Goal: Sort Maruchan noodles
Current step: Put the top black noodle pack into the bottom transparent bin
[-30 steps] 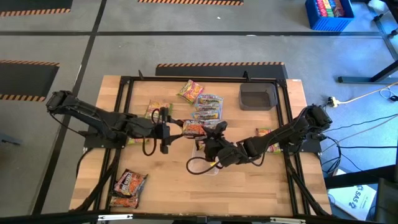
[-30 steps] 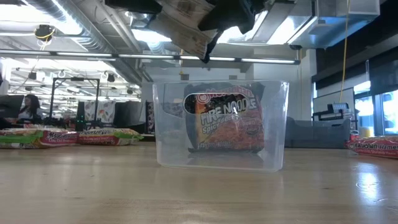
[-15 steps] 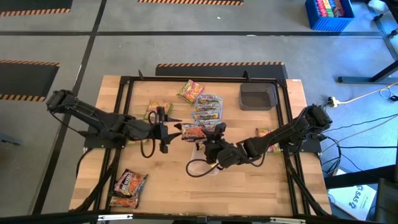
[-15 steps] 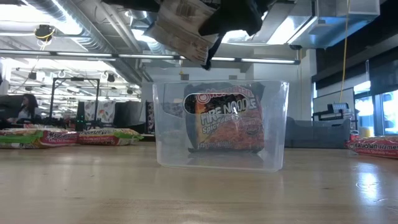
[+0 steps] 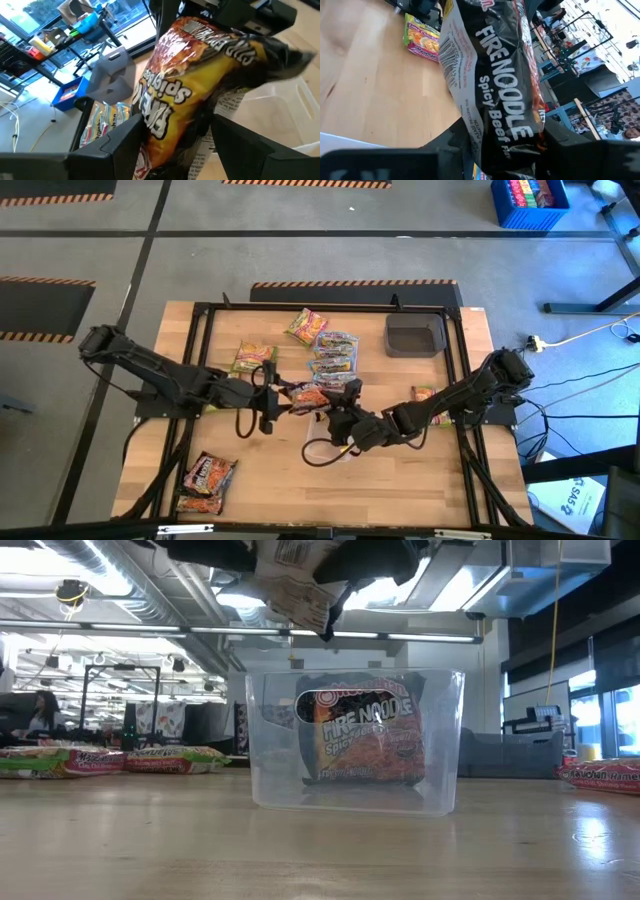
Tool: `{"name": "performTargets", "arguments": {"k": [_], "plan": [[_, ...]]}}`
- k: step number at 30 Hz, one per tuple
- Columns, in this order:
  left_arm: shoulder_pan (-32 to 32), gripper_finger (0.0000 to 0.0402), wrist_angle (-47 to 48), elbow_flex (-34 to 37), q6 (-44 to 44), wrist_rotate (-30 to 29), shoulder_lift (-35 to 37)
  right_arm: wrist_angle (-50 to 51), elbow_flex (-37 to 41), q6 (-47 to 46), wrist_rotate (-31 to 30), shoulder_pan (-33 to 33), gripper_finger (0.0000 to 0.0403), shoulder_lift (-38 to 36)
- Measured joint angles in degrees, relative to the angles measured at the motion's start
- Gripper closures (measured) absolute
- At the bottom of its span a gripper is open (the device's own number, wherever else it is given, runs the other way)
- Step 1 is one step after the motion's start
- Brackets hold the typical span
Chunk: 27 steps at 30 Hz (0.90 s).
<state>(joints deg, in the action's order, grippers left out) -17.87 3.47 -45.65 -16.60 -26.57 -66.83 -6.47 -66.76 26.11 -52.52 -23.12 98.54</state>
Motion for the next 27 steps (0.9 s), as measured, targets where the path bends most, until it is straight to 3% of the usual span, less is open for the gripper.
{"name": "performTargets", "arguments": {"k": [9,21,27], "plan": [[-0.08,0.0182,0.17,0.02,-0.07,-3.37,-0.63,-1.57,0.04,-0.77,1.63,0.3,0.0279,0.07],[-0.48,0.0262,-0.34,0.07,-0.43,-4.21,-0.65,-2.35,0.04,-0.92,2.62,0.27,0.0277,0.07],[-0.5,0.0274,-0.29,0.15,-0.44,-3.75,-0.74,-3.6,-0.14,-0.59,3.61,0.27,0.0219,0.02]]}}
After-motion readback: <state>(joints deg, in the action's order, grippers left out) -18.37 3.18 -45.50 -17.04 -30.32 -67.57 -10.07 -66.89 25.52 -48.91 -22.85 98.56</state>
